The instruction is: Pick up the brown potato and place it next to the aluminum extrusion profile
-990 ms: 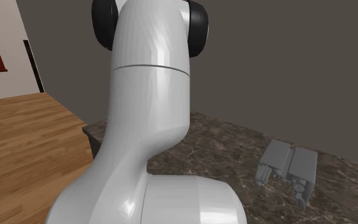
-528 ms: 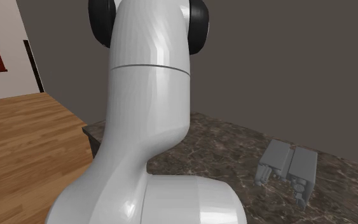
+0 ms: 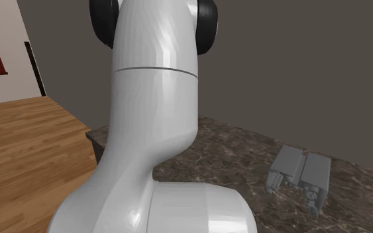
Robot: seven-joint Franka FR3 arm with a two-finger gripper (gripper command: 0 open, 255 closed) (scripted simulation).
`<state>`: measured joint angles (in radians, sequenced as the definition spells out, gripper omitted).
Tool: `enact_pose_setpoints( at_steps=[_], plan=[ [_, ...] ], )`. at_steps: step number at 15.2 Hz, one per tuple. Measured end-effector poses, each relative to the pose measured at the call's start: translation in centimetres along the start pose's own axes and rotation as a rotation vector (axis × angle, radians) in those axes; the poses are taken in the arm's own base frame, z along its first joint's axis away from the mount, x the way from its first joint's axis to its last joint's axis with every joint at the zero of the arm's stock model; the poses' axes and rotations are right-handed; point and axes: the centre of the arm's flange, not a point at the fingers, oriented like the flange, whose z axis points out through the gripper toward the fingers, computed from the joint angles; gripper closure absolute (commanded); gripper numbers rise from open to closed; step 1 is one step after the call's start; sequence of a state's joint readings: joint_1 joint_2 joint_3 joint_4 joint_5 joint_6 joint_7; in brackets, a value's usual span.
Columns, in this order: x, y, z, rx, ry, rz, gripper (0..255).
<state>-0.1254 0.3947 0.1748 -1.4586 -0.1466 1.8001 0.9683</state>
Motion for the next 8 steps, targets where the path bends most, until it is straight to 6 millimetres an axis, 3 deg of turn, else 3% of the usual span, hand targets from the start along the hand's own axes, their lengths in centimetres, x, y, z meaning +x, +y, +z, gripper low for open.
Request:
enact_pose_setpoints(
  at_steps=[8],
  plan=[
    [0.1,0.3,-4.1,0.0,0.0,0.0,255]
  ],
)
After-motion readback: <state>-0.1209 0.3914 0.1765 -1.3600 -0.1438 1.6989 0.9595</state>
